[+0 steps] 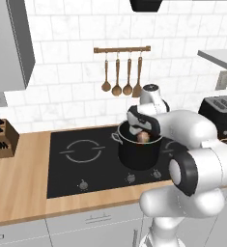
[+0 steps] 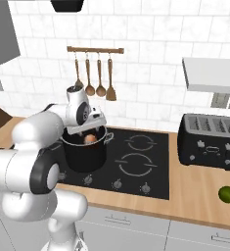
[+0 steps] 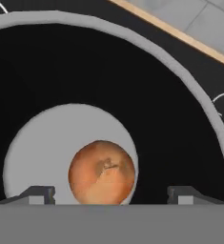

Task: Put the onion and lime in the pot. Retrieve the spatula and lightly stir the vegetables in the pot.

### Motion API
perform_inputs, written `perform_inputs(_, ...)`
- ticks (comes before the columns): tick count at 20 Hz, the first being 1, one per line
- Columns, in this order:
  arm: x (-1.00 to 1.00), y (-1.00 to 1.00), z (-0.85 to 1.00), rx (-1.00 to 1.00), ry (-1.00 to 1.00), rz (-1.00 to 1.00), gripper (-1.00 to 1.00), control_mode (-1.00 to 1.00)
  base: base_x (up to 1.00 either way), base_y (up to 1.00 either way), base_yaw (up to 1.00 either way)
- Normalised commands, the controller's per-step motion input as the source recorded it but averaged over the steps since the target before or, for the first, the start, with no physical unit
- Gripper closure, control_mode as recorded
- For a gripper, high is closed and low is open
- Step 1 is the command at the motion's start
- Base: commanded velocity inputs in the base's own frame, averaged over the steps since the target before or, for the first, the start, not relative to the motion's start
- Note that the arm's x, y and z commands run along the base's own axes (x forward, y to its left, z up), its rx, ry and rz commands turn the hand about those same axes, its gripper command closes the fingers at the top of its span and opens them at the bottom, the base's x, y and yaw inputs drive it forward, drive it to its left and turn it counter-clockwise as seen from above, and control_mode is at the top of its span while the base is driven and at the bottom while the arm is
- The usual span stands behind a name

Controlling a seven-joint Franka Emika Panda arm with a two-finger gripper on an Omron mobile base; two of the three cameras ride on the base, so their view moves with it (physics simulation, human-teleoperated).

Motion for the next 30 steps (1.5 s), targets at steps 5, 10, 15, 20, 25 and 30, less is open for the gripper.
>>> perform_inputs(5,-0.03,-0.09,0.56,-0.04,-0.1,0.0,-1.0,-1.0,0.0,0.0,0.0)
perform_inputs(10,-0.7,-0.6,0.38,-0.02,-0.08,0.0,-1.0,-1.0,0.0,0.0,0.0)
perform_inputs(15,-0.65,-0.97,0.01,-0.08,-0.01,-0.01,-1.0,-1.0,0.0,0.0,0.0)
perform_inputs(20,-0.32,-1.0,0.0,-0.21,0.15,-0.02,-1.0,-1.0,0.0,0.0,0.0)
perform_inputs(25,-0.05,-1.0,0.0,-0.31,0.32,0.0,-1.0,-1.0,0.0,0.0,0.0)
perform_inputs(30,-0.06,-1.0,-0.17,-0.2,0.3,-0.08,-1.0,-1.0,0.0,0.0,0.0)
